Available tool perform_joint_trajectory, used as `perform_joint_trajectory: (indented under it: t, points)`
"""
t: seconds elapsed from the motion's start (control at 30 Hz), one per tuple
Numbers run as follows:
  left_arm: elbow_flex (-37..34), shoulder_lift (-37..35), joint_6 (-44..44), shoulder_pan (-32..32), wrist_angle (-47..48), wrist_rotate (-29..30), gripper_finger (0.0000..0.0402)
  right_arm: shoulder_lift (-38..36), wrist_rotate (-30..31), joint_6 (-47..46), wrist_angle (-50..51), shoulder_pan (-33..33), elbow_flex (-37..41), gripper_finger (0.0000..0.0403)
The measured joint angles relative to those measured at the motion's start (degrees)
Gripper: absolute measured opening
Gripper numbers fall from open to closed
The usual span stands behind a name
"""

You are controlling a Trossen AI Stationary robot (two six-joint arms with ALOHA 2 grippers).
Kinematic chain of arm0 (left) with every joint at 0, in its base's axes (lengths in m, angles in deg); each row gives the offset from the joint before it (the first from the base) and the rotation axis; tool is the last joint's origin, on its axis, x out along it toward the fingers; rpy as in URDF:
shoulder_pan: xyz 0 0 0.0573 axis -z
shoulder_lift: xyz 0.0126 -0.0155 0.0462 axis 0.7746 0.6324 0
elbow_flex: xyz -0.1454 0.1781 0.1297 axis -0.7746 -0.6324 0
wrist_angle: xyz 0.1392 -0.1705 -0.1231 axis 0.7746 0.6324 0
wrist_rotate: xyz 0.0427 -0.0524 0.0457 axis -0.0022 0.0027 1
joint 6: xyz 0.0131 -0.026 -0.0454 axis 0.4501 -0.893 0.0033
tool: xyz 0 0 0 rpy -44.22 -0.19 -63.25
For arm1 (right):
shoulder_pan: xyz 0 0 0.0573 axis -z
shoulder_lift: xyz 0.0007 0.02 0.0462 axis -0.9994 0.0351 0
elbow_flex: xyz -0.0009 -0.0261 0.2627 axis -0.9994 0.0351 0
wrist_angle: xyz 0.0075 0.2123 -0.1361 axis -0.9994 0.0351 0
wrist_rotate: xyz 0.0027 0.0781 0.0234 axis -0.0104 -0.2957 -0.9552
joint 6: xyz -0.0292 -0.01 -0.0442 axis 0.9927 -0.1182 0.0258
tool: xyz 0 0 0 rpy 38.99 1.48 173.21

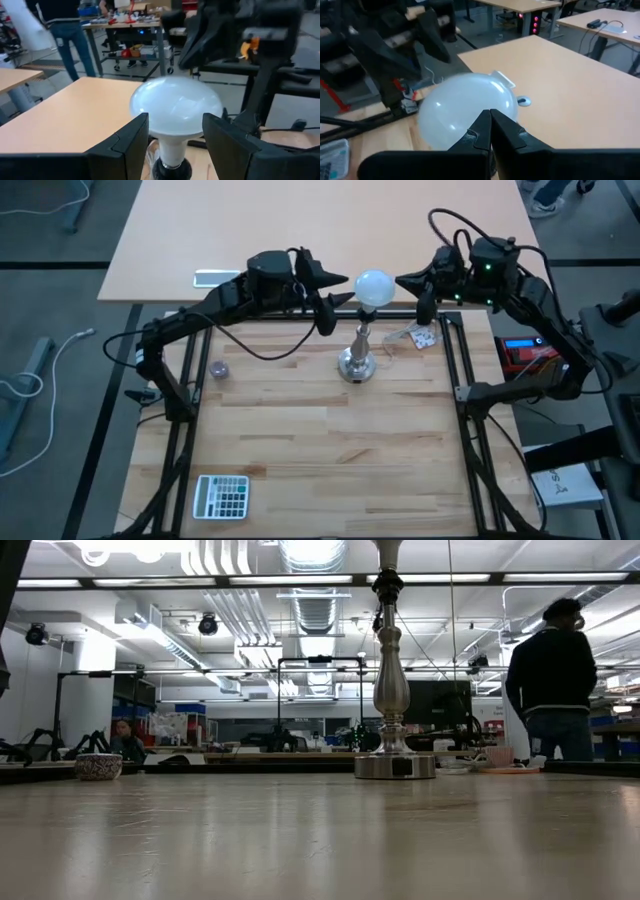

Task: Screw lightbulb
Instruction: Insert the light bulb into the lamp

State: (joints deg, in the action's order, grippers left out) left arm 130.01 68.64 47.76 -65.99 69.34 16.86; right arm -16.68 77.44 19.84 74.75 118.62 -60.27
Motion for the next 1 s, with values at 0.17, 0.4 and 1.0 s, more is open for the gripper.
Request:
perform_joint_trajectory:
  t: [0.17, 0.4, 1.0]
  points:
    - [0.0, 0.02, -0.05, 0.04, -0.66, -0.89, 0.0178, 0.73, 0.06, 0.4, 0.12, 0.0, 0.3, 0.0]
    - [0.04, 1.89, -0.03, 0.01, -0.65, 1.2, 0.0178, 1.07, -1.22, -0.67, 0.3, 0.0, 0.33, 0.0]
    - [0.09, 1.93, 0.27, -0.86, -0.69, 6.06, 0.0178, 1.09, -5.15, -2.64, 0.43, -2.05, 0.32, 0.0]
